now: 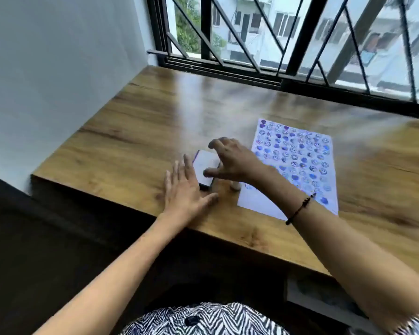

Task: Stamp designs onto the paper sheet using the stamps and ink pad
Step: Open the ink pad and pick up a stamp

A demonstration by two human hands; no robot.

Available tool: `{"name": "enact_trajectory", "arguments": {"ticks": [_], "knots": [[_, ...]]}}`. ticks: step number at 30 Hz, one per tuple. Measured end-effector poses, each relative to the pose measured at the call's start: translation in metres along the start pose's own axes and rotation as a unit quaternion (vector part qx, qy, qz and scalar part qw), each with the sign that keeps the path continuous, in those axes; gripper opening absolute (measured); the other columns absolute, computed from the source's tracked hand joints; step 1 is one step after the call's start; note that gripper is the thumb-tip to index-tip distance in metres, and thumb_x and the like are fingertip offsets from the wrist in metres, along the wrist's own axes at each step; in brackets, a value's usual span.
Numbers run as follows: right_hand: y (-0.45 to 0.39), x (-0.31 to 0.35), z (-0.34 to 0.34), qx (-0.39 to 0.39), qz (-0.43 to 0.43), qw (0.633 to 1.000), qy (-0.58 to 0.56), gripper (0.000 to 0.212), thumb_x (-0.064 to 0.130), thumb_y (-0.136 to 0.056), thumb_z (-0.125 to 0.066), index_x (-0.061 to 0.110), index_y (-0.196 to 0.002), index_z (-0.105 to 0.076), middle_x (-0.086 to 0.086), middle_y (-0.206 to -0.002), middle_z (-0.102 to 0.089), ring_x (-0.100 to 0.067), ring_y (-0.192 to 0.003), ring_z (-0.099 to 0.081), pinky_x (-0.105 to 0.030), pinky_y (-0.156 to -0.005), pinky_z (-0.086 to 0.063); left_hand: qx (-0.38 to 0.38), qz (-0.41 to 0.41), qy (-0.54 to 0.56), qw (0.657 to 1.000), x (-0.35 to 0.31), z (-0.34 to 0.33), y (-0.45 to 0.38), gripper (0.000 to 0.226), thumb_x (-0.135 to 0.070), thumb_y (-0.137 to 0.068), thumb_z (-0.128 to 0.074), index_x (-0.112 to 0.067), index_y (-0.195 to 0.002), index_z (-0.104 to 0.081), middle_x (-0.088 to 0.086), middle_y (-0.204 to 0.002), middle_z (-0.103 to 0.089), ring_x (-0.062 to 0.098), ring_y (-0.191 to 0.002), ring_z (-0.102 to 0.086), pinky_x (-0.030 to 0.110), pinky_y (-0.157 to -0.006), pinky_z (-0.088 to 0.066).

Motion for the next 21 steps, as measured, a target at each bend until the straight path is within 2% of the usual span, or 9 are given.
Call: {"name": "enact_trajectory", "arguments": {"ticks": [2, 5, 8, 11, 14, 16, 18, 20, 21], "knots": [[-0.007, 0.009, -0.013, 0.052, 0.002, 0.998, 0.024, 0.073, 0.048, -0.071, -0.069, 0.006, -0.122, -0.040, -0.020, -0.125, -0.049, -0.037, -0.116, -0.043, -0.043, -0.094, -0.041, -0.033, 0.040, 0.025, 0.998, -0.002, -0.001, 0.003, 0.115, -0.058, -0.070, -0.061, -0.006, -0.139, 0.015, 0.024, -0.150, -0.018, 0.032, -0.141, -0.013, 0.046, -0.115, -0.006], [-0.013, 0.015, -0.028, 0.069, 0.011, 0.997, 0.034, 0.072, 0.051, -0.069, -0.067, 0.003, -0.116, -0.041, -0.022, -0.118, -0.052, -0.039, -0.112, -0.044, -0.046, -0.095, -0.043, -0.091, 0.034, 0.033, 0.995, -0.008, -0.001, 0.003, 0.110, -0.046, -0.071, -0.066, -0.001, -0.140, 0.006, 0.026, -0.137, -0.037, 0.036, -0.128, -0.031, 0.045, -0.111, -0.021], [-0.021, 0.016, -0.028, 0.041, 0.017, 0.998, 0.033, 0.065, 0.053, -0.066, -0.067, 0.005, -0.102, -0.044, -0.021, -0.107, -0.056, -0.037, -0.104, -0.047, -0.042, -0.082, -0.046, -0.111, 0.025, 0.064, 0.991, -0.002, 0.002, -0.003, 0.103, -0.038, -0.072, -0.067, -0.001, -0.140, 0.002, 0.027, -0.131, -0.042, 0.038, -0.121, -0.035, 0.044, -0.105, -0.028], [-0.029, 0.018, -0.028, 0.022, 0.019, 0.999, 0.040, 0.062, 0.059, -0.063, -0.067, 0.009, -0.089, -0.042, -0.018, -0.096, -0.060, -0.034, -0.093, -0.051, -0.035, -0.066, -0.037, -0.104, 0.009, 0.080, 0.991, 0.006, 0.002, -0.007, 0.102, -0.036, -0.073, -0.067, -0.002, -0.141, 0.002, 0.026, -0.131, -0.044, 0.037, -0.120, -0.035, 0.043, -0.104, -0.033], [-0.036, 0.021, -0.023, 0.034, 0.003, 0.999, 0.040, 0.059, 0.062, -0.065, -0.064, 0.012, -0.079, -0.036, -0.013, -0.080, -0.056, -0.030, -0.075, -0.047, -0.032, -0.062, -0.036, -0.086, 0.003, 0.097, 0.992, 0.014, 0.007, -0.014, 0.105, -0.034, -0.073, -0.068, -0.005, -0.141, 0.006, 0.022, -0.129, -0.046, 0.035, -0.119, -0.036, 0.040, -0.103, -0.034], [-0.043, 0.022, -0.012, 0.056, 0.001, 0.998, 0.040, 0.057, 0.059, -0.070, -0.062, 0.006, -0.082, -0.044, -0.013, -0.079, -0.055, -0.029, -0.072, -0.047, -0.033, -0.061, -0.039, -0.074, -0.007, 0.107, 0.991, 0.021, 0.011, -0.018, 0.106, -0.033, -0.072, -0.070, -0.006, -0.141, 0.006, 0.023, -0.128, -0.047, 0.036, -0.118, -0.037, 0.039, -0.102, -0.034], [-0.053, 0.019, 0.004, 0.087, -0.003, 0.996, -0.012, 0.054, 0.048, -0.077, -0.060, -0.004, -0.088, -0.056, -0.020, -0.084, -0.062, -0.032, -0.076, -0.054, -0.036, -0.064, -0.045, -0.059, -0.018, 0.108, 0.992, 0.030, 0.016, -0.021, 0.106, -0.031, -0.071, -0.071, -0.007, -0.141, 0.006, 0.022, -0.128, -0.048, 0.036, -0.116, -0.039, 0.037, -0.100, -0.031], [-0.063, 0.009, 0.020, 0.130, -0.045, 0.976, -0.167, 0.039, 0.033, -0.084, -0.057, -0.005, -0.075, -0.057, -0.017, -0.068, -0.054, -0.026, -0.064, -0.052, -0.028, -0.055, -0.044, -0.041, -0.027, 0.104, 0.993, 0.038, 0.021, -0.024, 0.107, -0.029, -0.071, -0.072, -0.008, -0.141, 0.005, 0.019, -0.130, -0.048, 0.035, -0.116, -0.039, 0.035, -0.100, -0.029], [-0.068, 0.002, 0.027, 0.140, -0.080, 0.952, -0.259, 0.030, 0.024, -0.085, -0.055, 0.001, -0.066, -0.054, -0.010, -0.062, -0.048, -0.021, -0.056, -0.048, -0.024, -0.051, -0.044, -0.031, -0.029, 0.100, 0.994, 0.042, 0.023, -0.026, 0.107, -0.028, -0.070, -0.072, -0.008, -0.141, 0.005, 0.019, -0.131, -0.048, 0.034, -0.117, -0.039, 0.036, -0.101, -0.029]]}}
Point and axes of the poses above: each hand's wrist, its own y-axis away from the middle knuckle, its own z-axis out of the back of the hand, x = y × z, the point moved 2 cm from there along -y, towards the middle knuckle
